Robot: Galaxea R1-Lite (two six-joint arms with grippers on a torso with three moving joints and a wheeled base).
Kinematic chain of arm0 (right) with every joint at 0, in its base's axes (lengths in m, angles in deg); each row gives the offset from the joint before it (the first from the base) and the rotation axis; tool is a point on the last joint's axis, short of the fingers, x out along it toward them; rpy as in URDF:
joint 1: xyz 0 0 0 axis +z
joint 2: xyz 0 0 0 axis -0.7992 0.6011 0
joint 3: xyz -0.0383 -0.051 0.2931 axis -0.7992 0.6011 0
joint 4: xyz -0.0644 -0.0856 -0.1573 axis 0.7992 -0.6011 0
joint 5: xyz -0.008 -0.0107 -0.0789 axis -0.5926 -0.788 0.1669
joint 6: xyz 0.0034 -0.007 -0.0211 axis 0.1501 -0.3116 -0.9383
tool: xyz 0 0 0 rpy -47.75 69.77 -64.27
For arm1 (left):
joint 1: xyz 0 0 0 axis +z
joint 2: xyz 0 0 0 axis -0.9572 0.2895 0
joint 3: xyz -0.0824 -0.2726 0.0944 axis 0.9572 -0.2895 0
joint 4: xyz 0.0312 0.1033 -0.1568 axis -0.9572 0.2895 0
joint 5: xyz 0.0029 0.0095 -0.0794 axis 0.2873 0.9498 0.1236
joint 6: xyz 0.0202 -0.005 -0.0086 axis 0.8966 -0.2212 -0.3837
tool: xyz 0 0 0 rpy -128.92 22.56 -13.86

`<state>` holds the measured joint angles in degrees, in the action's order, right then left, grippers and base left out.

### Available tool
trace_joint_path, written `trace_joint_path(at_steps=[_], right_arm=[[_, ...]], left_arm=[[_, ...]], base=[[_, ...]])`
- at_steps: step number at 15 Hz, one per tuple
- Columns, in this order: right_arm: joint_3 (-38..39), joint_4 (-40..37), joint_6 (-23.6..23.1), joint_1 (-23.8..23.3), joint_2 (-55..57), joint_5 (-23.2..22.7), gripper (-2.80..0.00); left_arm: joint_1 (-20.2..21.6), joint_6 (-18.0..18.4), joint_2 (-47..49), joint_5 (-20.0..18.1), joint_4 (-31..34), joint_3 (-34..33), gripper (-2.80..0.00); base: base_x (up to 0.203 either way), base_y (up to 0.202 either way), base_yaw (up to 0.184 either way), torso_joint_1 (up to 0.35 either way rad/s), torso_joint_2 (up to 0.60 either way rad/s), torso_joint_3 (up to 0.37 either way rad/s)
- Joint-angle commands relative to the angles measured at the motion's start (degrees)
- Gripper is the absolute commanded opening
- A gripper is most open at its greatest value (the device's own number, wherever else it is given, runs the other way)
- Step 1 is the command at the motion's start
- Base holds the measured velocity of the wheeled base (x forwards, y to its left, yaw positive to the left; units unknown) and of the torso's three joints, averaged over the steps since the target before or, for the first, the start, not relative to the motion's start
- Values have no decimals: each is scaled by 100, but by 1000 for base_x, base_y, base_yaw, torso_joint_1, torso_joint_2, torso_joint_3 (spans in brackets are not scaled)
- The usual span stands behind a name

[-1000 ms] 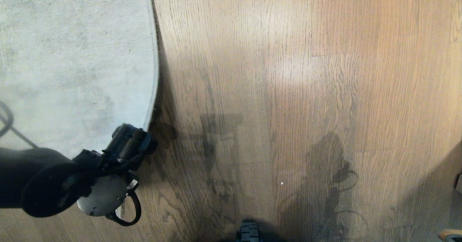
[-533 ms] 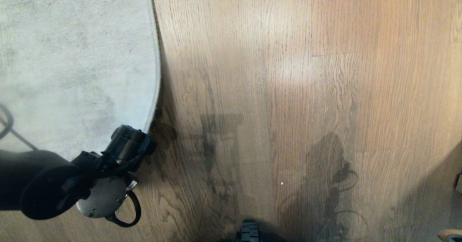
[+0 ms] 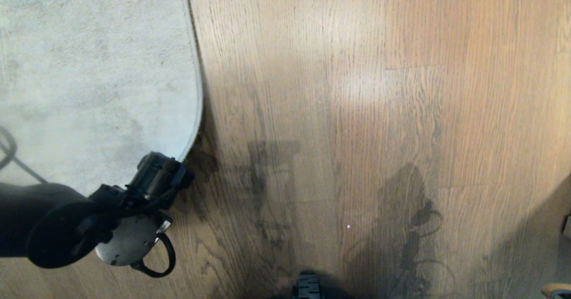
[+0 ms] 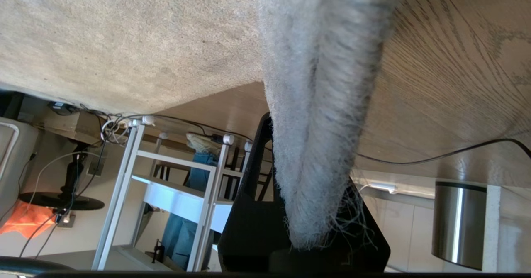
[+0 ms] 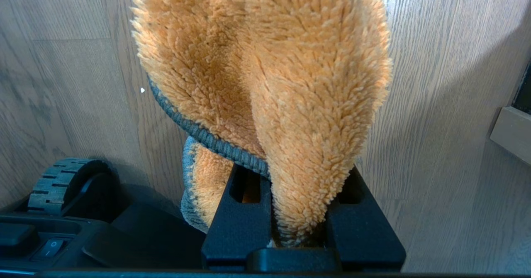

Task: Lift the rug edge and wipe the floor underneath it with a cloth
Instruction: Lift up the carpet

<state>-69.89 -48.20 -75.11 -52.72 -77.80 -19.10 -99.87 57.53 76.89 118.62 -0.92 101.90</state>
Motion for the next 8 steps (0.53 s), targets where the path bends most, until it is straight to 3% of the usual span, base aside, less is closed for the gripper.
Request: trace_joint_path(at_steps=[1, 5, 8], right_arm=[[0, 1, -3, 2, 7, -2, -280], [0, 1, -3, 2, 7, -2, -280], [0, 1, -3, 4, 7, -2, -280]], left_arm=[[15, 7, -14, 25, 1, 6, -280], [33, 37, -251, -55, 3, 53, -280], [65, 320, -592, -234, 9, 186, -280]], base=[[0, 0, 0, 0, 0, 0], [0, 0, 0, 0, 0, 0], [0, 0, 0, 0, 0, 0]])
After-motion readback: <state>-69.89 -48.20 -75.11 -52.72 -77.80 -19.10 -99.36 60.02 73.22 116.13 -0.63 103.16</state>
